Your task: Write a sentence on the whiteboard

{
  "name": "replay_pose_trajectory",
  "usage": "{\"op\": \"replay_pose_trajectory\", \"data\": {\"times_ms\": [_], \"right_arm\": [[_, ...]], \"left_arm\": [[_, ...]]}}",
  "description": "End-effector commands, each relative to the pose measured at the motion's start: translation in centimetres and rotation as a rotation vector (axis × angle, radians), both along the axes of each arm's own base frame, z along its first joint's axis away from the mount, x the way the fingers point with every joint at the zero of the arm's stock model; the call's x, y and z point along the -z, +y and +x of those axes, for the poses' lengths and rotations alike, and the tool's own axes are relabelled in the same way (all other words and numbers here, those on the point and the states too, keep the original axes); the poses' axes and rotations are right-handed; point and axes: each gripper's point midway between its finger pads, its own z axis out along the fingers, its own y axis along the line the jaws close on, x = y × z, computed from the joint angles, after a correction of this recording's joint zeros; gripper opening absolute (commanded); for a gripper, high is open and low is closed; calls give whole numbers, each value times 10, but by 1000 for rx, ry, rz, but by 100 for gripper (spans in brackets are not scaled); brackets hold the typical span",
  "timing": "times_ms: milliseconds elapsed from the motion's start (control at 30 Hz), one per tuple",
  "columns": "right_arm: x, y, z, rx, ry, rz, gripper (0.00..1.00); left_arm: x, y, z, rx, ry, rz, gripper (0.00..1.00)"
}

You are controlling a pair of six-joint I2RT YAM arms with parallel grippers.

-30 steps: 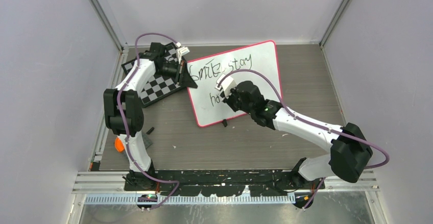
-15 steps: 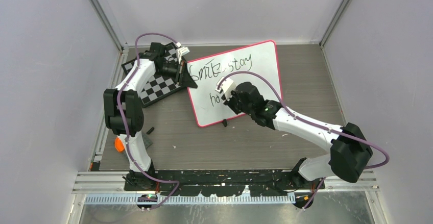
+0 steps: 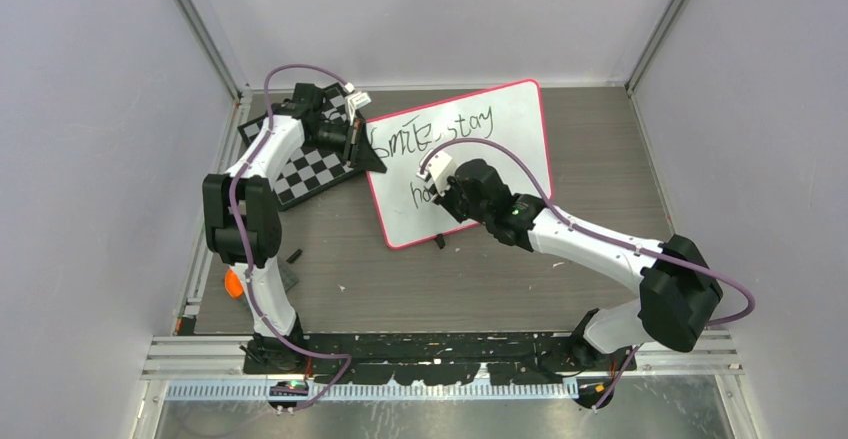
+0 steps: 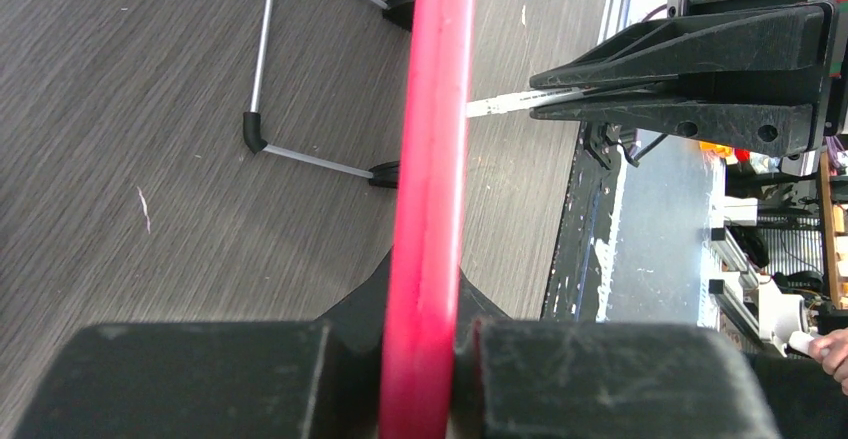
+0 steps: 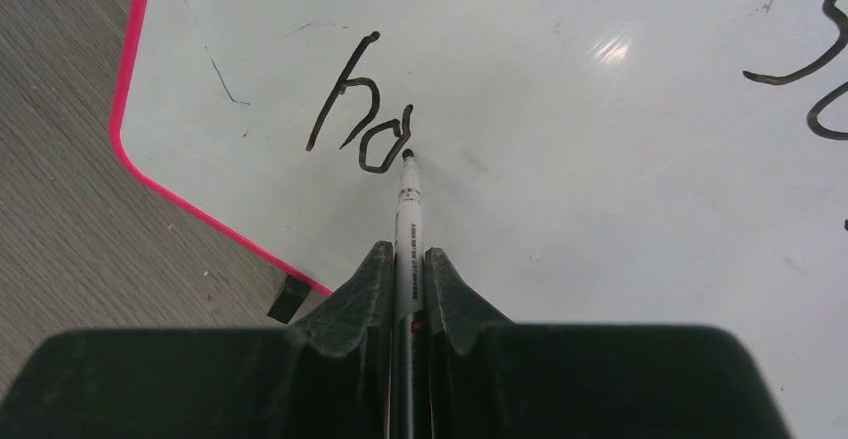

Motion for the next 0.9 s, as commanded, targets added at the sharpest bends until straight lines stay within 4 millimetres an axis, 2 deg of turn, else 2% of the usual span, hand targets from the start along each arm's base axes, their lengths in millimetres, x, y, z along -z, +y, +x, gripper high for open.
{"op": "replay_pose_trajectory", "data": {"times_ms": [0, 367, 600, 867], "right_arm": [[-32, -1, 23, 80, -109, 36, 0], [-36, -3, 28, 104, -135, 44, 0], [-23, -2, 14, 37, -86, 22, 0], [3, -5, -1, -14, 4, -42, 0]], "left_arm": [[4, 6, 4, -24, -10, 60, 0], [5, 6, 3, -23, -6, 59, 0], [4, 6, 3, -23, -8, 59, 0], [5, 6, 3, -22, -6, 58, 0]]}}
